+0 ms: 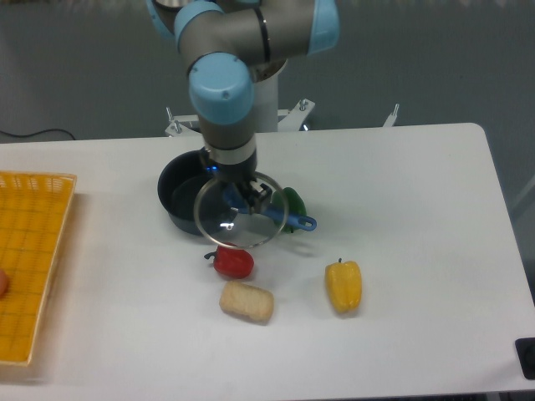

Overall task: Place the lid on the table
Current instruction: 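Lift the glass lid by its knob off the dark blue saucepan, then lower the held glass lid onto the table beside the green pepper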

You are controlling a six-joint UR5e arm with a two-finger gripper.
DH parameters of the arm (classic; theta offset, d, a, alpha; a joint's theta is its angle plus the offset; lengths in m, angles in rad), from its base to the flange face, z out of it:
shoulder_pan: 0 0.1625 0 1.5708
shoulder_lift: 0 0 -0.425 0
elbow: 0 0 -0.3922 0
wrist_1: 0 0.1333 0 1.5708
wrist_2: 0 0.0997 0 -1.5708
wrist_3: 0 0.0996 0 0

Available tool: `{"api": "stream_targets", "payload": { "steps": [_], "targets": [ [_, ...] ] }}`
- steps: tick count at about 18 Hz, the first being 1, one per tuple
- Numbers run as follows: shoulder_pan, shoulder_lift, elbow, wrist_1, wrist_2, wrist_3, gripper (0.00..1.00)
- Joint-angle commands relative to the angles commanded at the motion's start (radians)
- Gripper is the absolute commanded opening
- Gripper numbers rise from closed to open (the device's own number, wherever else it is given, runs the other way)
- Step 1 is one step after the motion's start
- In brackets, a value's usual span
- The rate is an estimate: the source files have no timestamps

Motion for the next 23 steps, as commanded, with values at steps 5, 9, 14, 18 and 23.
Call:
{"api": "stream_targets", "payload": {
  "steps": [5, 9, 14, 18, 23],
  "targets": [
    [0.069, 0.0, 0.006, 0.0, 0.005, 0.126, 0.58],
    [0.132, 0.0, 0.006, -0.002, 0.005, 0.225, 0.58],
    [0.205, -0.011, 0.003, 0.002, 0.06, 0.33, 0.58],
    [0.261, -0.034, 0.003, 0.011, 0.061, 0.397, 0.58],
    [0.316, -0.083, -0.003, 0.049, 0.107, 0.495, 0.58]
  ]
}}
